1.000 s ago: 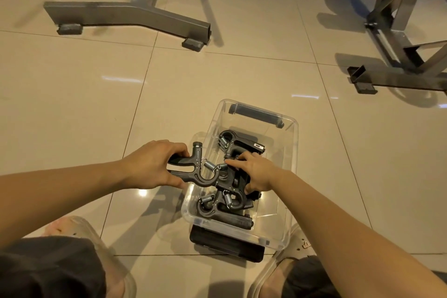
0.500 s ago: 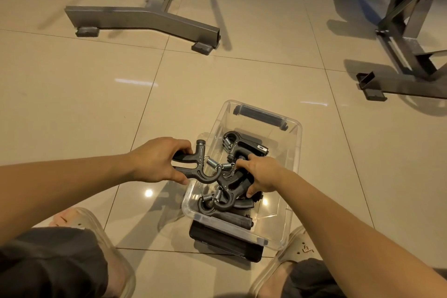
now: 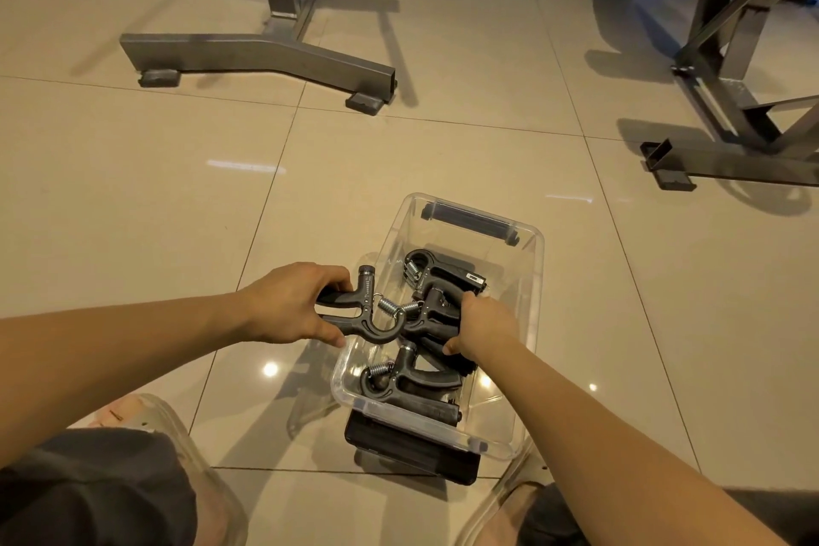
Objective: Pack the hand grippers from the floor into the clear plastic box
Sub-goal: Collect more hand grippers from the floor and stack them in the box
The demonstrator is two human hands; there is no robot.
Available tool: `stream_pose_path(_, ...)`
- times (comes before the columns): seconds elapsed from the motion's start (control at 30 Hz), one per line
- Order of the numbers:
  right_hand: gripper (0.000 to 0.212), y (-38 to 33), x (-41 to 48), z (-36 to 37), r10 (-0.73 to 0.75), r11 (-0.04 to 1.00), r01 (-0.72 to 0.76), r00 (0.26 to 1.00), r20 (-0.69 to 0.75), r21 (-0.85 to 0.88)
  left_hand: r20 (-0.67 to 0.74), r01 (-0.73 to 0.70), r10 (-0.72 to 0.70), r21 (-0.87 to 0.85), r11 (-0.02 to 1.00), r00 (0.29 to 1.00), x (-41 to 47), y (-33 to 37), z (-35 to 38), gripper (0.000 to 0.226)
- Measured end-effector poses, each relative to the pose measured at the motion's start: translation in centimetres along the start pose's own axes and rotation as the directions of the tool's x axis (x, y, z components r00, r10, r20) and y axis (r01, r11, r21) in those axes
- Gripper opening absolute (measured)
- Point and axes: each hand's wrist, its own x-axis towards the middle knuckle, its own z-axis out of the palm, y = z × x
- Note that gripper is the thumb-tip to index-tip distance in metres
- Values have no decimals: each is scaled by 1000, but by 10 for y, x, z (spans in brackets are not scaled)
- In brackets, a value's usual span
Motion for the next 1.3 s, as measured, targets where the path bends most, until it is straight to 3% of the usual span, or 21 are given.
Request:
stream_pose_path(0.63, 61, -9, -24, -7, -34, 997, 39, 996, 80, -65, -5, -3, 3, -15, 1000, 1000, -1, -1, 1, 51)
stream_pose_path(0.73, 60, -8, -27, -18, -21, 1000, 23, 993, 116, -14, -13, 2, -2, -14, 1000, 1000, -1, 0, 0, 52)
stream_pose_path(0.8, 50, -6, -25, -36, 8, 991, -24, 992, 122, 131, -25, 3, -4, -7, 1000, 1000, 0, 3, -1, 53)
stream_pose_path(0.9, 31, -5, -24, -76, 1, 845, -60, 994, 109, 532, -101, 16, -19, -36, 999, 995, 1, 9, -5, 52)
stream_pose_path(1.0, 43, -12, -37, -109, -118, 539, -67, 981, 154, 840, -205, 56, -76, -104, 993, 976, 2, 17, -9, 51)
stream_pose_path(1.07, 47, -21, -44, -120, -224, 431, -82, 955, 195, 898, -267, 69, -104, -137, 988, 958, 1, 23, -12, 50)
stream_pose_path(1.13, 41, -30, -48, -121, -284, 403, -63, 940, 190, 913, -314, 80, -125, -152, 985, 941, 1, 32, -14, 50)
stream_pose_path(1.3, 29, -37, -46, -116, -207, 309, -5, 976, 73, 951, -304, 52, -118, -215, 975, 945, -2, 43, -15, 46)
